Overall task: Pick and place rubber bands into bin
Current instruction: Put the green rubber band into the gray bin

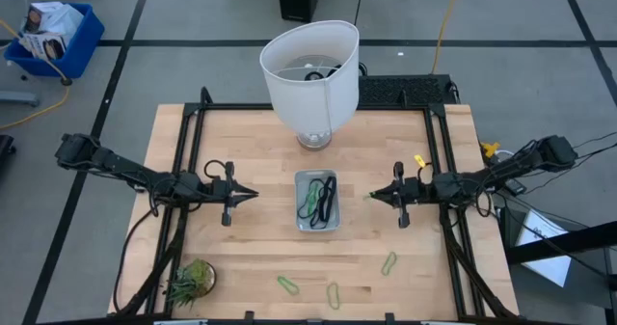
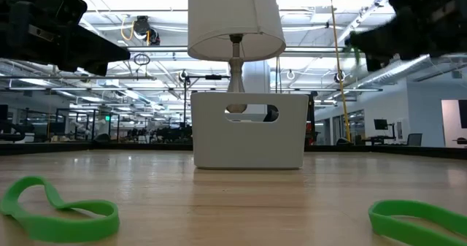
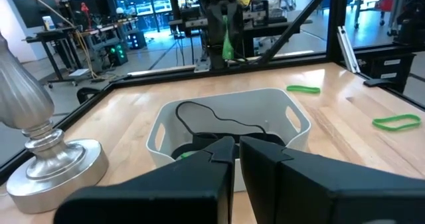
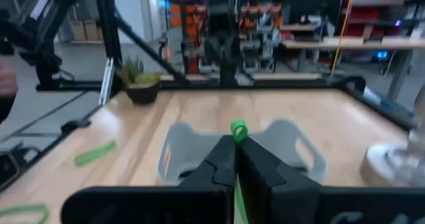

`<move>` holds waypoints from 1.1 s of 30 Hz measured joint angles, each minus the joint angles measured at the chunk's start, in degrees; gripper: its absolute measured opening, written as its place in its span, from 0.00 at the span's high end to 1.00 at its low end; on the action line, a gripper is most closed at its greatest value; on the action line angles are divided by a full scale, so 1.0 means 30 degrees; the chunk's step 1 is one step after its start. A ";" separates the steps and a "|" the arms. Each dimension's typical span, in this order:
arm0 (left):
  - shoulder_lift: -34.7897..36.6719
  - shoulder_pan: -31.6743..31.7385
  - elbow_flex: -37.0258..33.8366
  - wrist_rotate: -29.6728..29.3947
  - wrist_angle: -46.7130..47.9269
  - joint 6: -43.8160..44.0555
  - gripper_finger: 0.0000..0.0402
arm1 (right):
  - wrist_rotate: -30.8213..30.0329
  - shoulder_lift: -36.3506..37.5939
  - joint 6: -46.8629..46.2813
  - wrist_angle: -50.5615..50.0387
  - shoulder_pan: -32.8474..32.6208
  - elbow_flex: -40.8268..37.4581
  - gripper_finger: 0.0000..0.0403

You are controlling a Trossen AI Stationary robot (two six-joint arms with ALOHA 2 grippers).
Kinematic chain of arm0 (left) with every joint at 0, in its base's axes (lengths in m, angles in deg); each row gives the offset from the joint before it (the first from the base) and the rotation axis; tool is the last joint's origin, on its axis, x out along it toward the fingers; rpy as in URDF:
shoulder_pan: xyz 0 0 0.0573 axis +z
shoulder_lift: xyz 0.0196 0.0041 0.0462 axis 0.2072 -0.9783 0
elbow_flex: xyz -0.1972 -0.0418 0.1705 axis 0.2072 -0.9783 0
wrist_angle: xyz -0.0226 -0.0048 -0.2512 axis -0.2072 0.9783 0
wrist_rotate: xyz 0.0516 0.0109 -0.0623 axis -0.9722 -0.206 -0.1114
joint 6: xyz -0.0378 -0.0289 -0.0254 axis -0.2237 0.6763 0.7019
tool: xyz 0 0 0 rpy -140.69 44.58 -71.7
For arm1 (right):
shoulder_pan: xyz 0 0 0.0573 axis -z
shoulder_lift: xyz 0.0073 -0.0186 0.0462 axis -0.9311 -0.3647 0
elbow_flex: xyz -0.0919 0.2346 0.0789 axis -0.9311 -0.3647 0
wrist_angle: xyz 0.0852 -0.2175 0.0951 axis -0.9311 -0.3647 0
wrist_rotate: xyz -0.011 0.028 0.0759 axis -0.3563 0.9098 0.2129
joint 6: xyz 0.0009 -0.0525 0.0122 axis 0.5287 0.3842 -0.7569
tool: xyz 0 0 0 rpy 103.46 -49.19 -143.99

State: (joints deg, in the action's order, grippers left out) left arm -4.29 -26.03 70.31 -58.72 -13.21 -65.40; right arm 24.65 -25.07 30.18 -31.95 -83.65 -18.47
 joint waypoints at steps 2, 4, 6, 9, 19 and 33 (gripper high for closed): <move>0.0002 0.0031 0.0000 -0.0005 -0.0030 -0.0007 0.92 | 0.0095 -0.0550 0.0433 -0.0259 0.0162 0.0741 1.00; 0.0000 0.0058 0.0000 -0.0007 -0.0036 -0.0013 0.92 | 0.0418 -0.1411 0.0939 -0.0493 0.0304 0.1715 1.00; 0.0006 0.0066 0.0000 -0.0007 -0.0040 -0.0015 0.92 | 0.0487 -0.2403 0.1190 -0.0924 0.0444 0.2735 1.00; 0.0000 0.0066 0.0000 -0.0007 -0.0104 -0.0015 0.92 | 0.1045 -0.4278 0.1566 -0.1804 0.0765 0.4509 1.00; 0.0000 0.0073 0.0000 0.0000 -0.0058 0.0029 0.92 | 0.3337 -1.0999 0.2477 -0.4471 0.2079 1.0649 1.00; 0.0000 0.0073 0.0000 0.0000 0.0118 0.0009 0.92 | 0.4891 -1.5559 0.1463 -0.5846 0.3399 1.2794 1.00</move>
State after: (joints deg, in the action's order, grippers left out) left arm -4.29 -25.81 70.31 -58.72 -12.86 -65.37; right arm 39.32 -71.75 34.57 -49.49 -73.45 19.91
